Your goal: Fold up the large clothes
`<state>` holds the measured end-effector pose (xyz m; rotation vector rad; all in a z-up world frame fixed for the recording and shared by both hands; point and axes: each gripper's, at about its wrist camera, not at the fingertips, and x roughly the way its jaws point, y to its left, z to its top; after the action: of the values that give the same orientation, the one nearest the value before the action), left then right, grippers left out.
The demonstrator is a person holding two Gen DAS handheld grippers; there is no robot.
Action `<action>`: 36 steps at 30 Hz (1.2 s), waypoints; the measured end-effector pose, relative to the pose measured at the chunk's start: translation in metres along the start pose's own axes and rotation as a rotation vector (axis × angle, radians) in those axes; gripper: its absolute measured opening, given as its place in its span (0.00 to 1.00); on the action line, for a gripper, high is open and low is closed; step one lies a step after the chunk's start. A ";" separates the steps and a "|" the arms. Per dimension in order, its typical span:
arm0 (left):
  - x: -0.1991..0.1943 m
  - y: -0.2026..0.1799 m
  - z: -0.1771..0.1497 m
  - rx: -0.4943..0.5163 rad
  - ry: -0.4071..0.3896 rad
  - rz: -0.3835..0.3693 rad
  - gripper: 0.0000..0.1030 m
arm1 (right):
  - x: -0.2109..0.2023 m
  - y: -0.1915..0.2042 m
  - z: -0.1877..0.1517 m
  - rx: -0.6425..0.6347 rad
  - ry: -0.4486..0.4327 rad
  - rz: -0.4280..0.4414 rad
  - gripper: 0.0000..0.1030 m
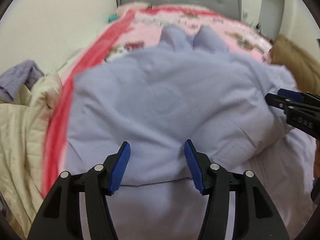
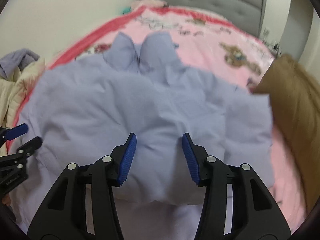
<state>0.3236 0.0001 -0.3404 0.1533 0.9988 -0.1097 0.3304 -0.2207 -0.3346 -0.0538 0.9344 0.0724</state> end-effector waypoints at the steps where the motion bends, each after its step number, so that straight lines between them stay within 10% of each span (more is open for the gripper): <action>1: 0.006 -0.003 0.001 -0.007 0.015 0.010 0.54 | 0.005 0.000 -0.002 -0.007 0.006 -0.001 0.45; 18: 0.018 -0.013 0.002 0.079 0.061 0.046 0.55 | 0.036 0.005 0.006 -0.017 0.154 -0.023 0.48; 23: -0.008 -0.009 -0.008 0.083 -0.030 0.066 0.60 | 0.002 -0.010 0.001 0.036 0.051 0.002 0.63; 27: -0.040 0.002 -0.035 0.102 -0.095 0.075 0.65 | -0.044 -0.029 -0.033 0.075 -0.037 0.036 0.70; 36: -0.111 0.048 -0.143 0.165 0.037 0.091 0.70 | -0.136 -0.063 -0.160 0.056 0.092 -0.109 0.71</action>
<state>0.1538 0.0754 -0.3193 0.3524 1.0175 -0.1067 0.1265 -0.3008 -0.3189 -0.0560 1.0238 -0.0576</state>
